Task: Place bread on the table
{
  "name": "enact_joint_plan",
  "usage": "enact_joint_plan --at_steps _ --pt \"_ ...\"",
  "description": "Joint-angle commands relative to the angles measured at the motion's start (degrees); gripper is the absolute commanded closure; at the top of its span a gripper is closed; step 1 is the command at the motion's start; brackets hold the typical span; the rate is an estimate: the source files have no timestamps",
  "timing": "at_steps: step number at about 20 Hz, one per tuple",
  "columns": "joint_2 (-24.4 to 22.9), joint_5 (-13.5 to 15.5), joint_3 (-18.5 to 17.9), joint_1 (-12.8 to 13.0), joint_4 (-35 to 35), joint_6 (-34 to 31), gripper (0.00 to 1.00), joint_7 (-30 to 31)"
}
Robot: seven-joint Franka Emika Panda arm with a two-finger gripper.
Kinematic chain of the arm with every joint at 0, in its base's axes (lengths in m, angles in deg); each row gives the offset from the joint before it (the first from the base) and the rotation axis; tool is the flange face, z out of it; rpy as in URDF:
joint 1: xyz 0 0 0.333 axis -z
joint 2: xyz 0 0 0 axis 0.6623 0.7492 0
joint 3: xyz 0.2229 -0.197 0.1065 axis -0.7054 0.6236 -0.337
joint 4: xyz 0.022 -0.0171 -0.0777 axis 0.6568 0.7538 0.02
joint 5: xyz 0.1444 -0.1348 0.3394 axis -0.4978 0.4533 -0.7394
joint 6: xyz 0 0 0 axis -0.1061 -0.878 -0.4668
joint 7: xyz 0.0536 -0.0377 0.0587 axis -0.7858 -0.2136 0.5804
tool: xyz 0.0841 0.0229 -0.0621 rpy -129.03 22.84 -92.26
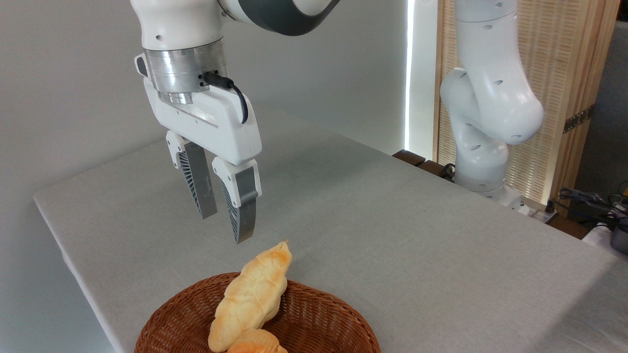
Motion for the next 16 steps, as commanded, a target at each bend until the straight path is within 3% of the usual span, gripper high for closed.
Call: enact_joint_plan --at_steps 1,7,10,16 --pt "-0.3 1.4 -0.4 -0.3 -0.2 -1.1 0.00 -0.2" --pt "0.2 1.6 -1.0 -0.7 0.6 -0.2 0.00 -0.2" --pt "1.5 1.7 -3.1 -3.1 0.9 2.0 0.00 -0.2" --pt "6.5 1.7 -3.3 -8.3 1.6 7.4 0.00 0.4"
